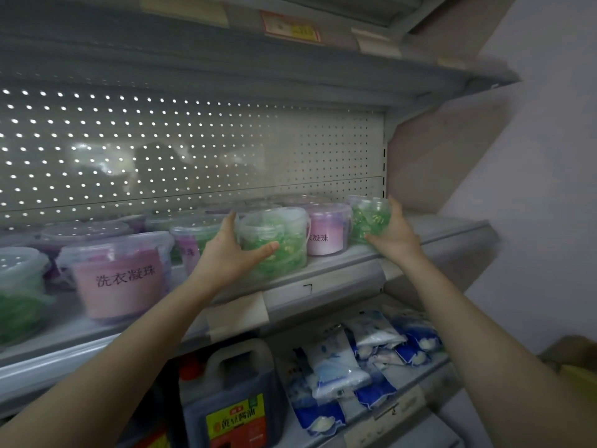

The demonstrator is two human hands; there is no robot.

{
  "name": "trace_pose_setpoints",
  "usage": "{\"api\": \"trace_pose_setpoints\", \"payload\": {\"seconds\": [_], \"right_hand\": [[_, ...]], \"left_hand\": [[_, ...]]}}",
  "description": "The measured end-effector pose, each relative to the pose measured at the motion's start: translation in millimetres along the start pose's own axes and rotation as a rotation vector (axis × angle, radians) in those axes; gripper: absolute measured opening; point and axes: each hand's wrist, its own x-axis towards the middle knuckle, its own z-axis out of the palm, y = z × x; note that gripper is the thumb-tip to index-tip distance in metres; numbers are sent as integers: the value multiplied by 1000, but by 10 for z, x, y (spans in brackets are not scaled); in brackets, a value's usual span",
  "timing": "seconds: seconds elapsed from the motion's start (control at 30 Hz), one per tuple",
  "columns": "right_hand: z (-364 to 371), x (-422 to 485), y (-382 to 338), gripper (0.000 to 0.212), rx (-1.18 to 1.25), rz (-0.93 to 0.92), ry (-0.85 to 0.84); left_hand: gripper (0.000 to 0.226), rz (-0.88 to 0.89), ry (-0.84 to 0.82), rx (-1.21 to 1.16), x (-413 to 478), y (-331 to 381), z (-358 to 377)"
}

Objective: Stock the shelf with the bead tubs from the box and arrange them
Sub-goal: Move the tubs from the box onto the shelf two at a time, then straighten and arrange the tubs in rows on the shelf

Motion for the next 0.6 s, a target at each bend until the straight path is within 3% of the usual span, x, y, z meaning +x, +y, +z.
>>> {"api": "trace_pose_setpoints", "payload": {"seconds": [0.27, 0.6], "right_hand": [[15, -604, -207, 72, -230, -211, 110], [-36, -1502, -642, 50, -293, -436, 51]], "left_hand": [[60, 194, 118, 152, -346, -82, -345], [22, 412, 282, 371, -873, -209, -780]]}}
